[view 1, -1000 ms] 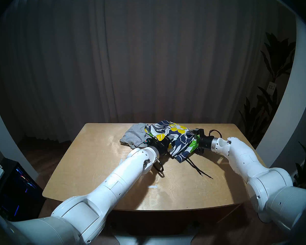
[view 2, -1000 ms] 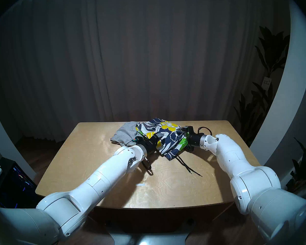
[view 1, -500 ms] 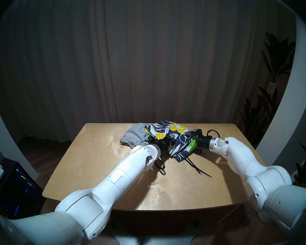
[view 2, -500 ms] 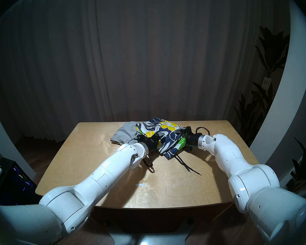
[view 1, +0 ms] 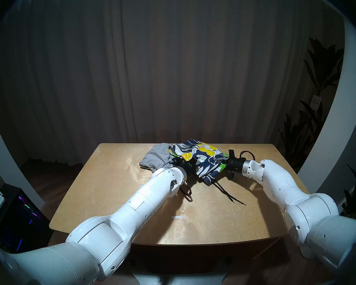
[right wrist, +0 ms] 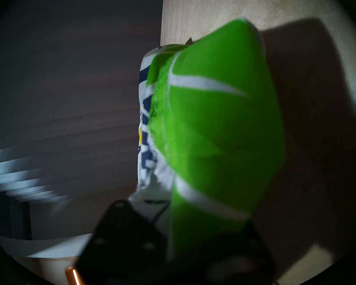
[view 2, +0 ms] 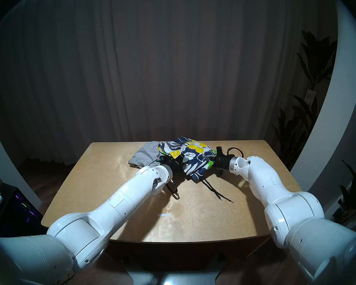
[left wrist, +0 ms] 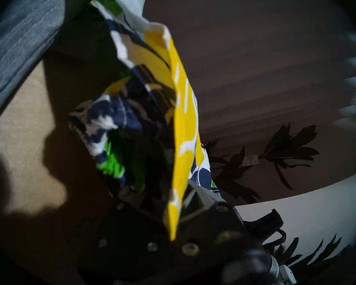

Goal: Fold pants twice and stack them

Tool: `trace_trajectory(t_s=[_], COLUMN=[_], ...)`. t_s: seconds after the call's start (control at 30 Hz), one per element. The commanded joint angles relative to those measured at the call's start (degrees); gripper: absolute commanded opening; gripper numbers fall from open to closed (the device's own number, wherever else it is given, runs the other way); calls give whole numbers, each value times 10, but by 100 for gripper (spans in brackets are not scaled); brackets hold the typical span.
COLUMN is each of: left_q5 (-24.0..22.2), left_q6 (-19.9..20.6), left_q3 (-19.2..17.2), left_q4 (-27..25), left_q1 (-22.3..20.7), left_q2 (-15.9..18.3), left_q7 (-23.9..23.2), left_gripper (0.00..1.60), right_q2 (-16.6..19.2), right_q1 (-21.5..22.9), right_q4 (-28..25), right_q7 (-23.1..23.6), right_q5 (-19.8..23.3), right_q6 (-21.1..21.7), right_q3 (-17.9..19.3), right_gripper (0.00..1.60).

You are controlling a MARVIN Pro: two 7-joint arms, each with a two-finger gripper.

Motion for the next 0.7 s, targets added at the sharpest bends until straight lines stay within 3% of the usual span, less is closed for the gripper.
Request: trace_trajectory(t_s=[0.0,0.37,0.67], left_q5=[4,13,33], left_q6=[-9,-35,-68], left_q3=[2,2,1], left_q4=[17,-19,-57], left_q1=[11,8,-4], left_q2=[3,6,15], left_q7=[-2,-8,-5], left_gripper=[0,0,0], right_q2=[7,21,25], right_q1=[0,-27,-20], right_q4=[-35,-112,-129], right_q7=[11,1,-2], right_q5=[10,28,26], right_q6=[-1,-11,-15], right_q3=[12,38,44], right_gripper=[0,0,0])
